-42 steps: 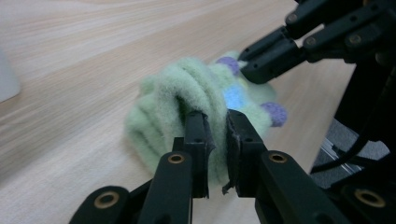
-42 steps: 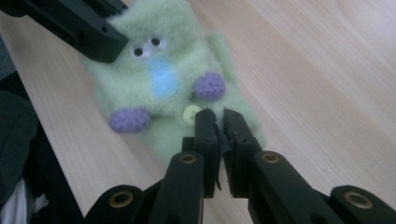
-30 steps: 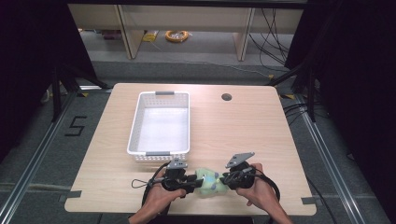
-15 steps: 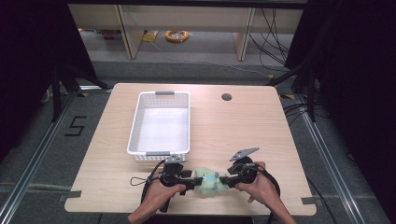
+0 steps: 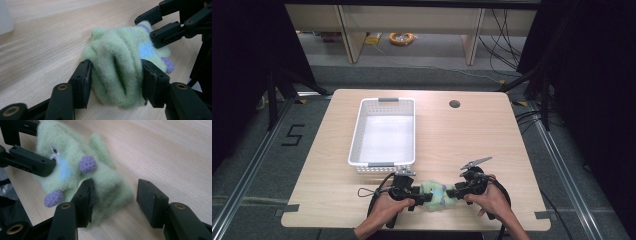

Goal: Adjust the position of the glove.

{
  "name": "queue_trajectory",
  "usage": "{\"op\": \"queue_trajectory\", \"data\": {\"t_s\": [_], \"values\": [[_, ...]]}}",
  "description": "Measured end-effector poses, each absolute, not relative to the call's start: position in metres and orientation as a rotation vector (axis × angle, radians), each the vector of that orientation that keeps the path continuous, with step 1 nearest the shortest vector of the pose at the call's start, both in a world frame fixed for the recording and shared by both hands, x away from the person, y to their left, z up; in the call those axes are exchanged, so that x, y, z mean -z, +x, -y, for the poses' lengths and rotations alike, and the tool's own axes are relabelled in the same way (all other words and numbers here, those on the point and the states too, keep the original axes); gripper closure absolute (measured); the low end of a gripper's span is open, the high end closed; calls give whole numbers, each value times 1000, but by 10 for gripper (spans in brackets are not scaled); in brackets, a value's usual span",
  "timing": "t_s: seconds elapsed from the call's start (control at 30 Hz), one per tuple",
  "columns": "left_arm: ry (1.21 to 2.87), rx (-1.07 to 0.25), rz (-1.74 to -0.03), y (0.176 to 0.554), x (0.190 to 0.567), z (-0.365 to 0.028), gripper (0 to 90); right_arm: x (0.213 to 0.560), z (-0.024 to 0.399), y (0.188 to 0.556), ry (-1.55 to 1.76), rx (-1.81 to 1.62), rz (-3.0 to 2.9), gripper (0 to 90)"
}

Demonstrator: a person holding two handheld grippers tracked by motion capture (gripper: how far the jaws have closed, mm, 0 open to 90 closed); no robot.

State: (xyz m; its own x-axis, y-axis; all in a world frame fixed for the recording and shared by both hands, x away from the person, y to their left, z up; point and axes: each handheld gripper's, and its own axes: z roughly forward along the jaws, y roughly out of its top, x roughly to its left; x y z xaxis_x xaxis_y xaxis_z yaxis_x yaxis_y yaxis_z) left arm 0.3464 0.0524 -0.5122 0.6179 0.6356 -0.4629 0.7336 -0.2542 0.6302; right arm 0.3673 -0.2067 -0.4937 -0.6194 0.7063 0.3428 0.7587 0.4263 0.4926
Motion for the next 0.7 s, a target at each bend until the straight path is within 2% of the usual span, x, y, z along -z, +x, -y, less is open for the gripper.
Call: {"op": "queue_trajectory", "data": {"t_s": [0.33,0.47,0.5,0.7], "values": [[1970,138,-1058,347,515,-49,529,499,209,365,-1276,1041,2564,559],[1967,140,-1048,346,516,-49,583,500,207,363,-1284,1053,2531,618],[1976,118,-1034,345,515,-48,601,500,209,363,-1259,1067,2532,662],[1979,98,-1012,342,512,-49,664,500,208,362,-1220,1093,2564,703]]}}
